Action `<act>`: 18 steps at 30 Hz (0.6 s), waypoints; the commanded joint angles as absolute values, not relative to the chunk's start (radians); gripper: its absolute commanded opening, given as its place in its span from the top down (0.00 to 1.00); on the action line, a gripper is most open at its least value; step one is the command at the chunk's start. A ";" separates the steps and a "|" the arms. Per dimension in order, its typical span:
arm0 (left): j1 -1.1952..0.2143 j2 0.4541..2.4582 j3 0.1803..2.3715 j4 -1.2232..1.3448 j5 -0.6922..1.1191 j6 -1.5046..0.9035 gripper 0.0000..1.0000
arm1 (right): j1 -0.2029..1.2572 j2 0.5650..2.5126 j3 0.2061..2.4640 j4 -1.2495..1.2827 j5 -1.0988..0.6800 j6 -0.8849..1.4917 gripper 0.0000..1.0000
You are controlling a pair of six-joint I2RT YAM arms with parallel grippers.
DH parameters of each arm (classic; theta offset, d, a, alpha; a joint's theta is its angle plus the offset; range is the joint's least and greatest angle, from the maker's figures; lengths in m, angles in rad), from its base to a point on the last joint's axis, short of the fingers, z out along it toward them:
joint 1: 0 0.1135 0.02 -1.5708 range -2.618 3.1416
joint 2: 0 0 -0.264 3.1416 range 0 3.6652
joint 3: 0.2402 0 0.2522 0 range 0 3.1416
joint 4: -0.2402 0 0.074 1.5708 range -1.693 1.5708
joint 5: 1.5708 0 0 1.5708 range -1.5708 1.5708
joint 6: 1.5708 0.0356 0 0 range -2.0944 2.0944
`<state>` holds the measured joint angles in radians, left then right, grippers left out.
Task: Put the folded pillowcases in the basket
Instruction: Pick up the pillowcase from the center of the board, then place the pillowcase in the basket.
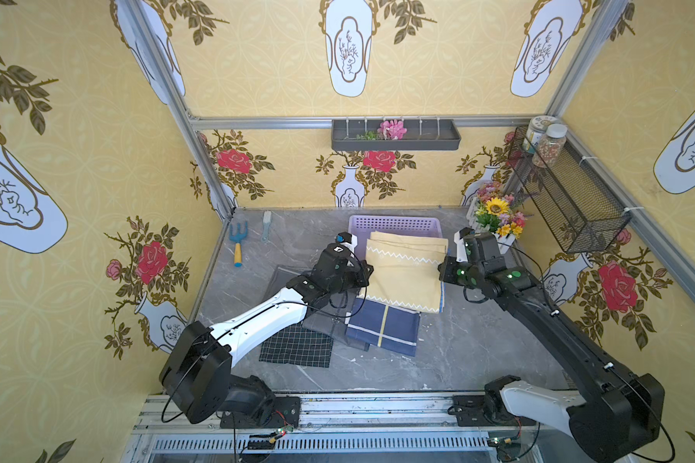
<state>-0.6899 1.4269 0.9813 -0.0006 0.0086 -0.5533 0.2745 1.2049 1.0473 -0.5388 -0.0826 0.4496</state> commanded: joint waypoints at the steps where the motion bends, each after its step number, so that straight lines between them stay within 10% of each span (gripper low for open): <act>1: -0.663 1.457 1.014 0.031 -0.002 -0.502 1.00 | 0.241 1.267 1.103 -0.455 -0.113 0.406 1.00; 18: -0.531 1.644 1.156 0.122 0.048 -0.423 1.00 | 0.191 1.621 1.361 -0.337 -0.164 0.304 1.00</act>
<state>-0.5423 1.6188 1.1393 0.1005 0.0555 -0.4503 0.2001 1.5997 1.3373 -0.3889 -0.1917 0.3149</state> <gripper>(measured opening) 0.086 0.112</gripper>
